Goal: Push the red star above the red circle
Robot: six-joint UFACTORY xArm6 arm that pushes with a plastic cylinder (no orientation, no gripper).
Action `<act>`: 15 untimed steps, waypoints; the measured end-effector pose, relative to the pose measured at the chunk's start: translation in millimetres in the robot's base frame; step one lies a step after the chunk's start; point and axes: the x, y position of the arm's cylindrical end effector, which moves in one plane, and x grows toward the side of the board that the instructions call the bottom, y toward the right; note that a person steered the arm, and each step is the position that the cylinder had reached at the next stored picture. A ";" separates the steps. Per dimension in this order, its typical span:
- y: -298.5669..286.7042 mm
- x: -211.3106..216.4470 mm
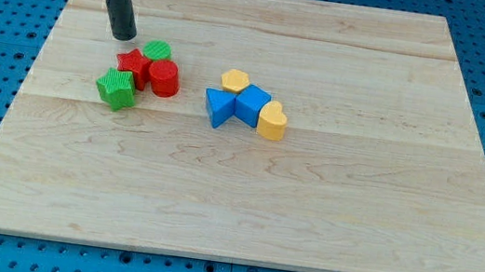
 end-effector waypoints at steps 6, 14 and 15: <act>44.7 67.5; 101.0 38.9; 101.0 36.7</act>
